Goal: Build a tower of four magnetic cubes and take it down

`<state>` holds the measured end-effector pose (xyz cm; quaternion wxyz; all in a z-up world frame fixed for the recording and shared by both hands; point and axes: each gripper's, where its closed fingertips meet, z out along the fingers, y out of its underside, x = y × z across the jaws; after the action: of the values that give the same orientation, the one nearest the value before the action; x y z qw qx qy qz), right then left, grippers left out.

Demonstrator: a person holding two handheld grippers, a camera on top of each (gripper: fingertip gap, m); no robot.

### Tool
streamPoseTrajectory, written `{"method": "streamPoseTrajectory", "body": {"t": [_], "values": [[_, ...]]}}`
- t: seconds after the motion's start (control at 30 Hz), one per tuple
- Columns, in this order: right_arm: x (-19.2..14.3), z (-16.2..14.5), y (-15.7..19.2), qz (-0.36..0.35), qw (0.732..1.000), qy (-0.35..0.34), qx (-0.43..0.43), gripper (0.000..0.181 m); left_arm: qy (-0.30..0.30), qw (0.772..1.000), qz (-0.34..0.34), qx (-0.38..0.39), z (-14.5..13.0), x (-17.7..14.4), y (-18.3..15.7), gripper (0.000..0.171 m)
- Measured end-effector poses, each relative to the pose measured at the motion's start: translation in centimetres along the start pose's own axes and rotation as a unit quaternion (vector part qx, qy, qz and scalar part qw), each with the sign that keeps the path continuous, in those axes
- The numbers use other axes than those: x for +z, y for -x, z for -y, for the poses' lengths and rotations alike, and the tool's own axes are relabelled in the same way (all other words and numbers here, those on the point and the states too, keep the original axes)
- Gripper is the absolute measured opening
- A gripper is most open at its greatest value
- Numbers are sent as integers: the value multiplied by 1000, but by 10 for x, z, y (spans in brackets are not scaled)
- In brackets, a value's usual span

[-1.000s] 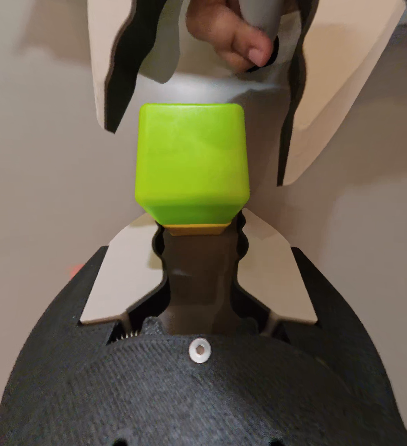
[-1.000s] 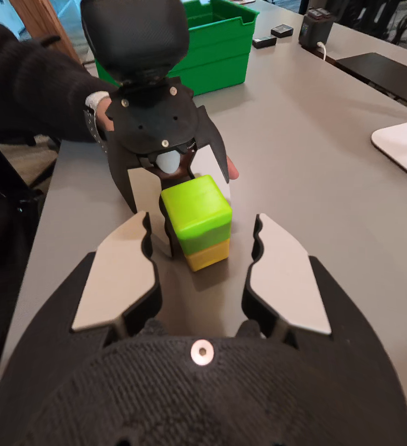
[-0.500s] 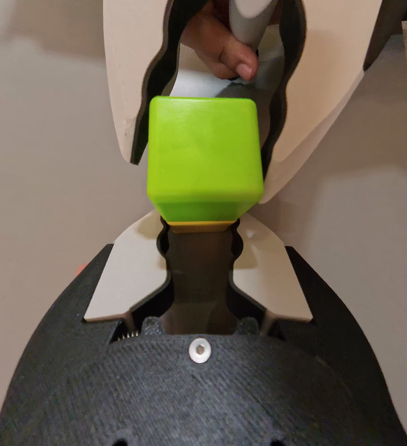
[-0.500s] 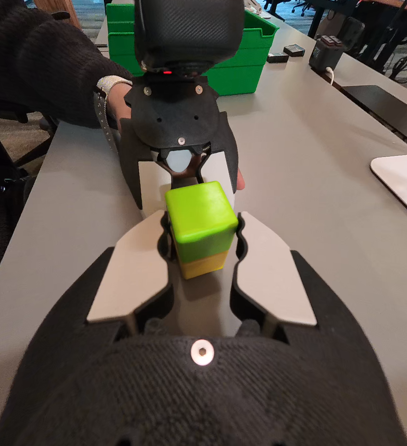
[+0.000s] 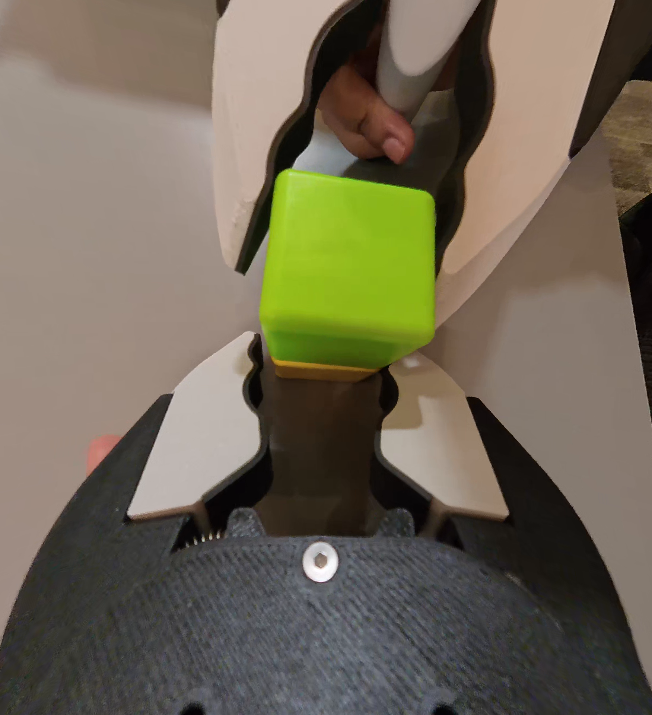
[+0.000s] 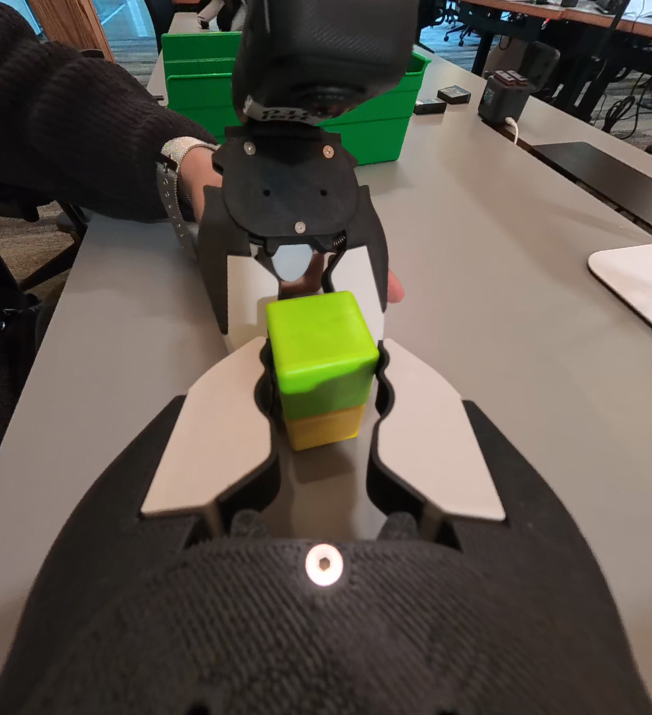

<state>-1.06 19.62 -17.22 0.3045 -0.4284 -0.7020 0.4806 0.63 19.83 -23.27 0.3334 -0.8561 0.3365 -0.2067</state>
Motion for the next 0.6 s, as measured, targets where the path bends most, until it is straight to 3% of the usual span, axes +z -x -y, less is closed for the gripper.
{"method": "streamPoseTrajectory", "body": {"t": [0.37, 0.53, 0.6], "values": [[2, 1, -4, -19, 1000, 1, 0, 52, 9, 1000, 10, 5, -2, 2, 1, 52], [-8, 8, -26, -130, 987, 28, -93, 51, 5, 1000, 6, -4, -1, 1, 2, 52], [-18, 20, -30, -146, 985, 9, -87, 51, 6, 1000, 9, 2, -1, 1, 1, 52]]}}
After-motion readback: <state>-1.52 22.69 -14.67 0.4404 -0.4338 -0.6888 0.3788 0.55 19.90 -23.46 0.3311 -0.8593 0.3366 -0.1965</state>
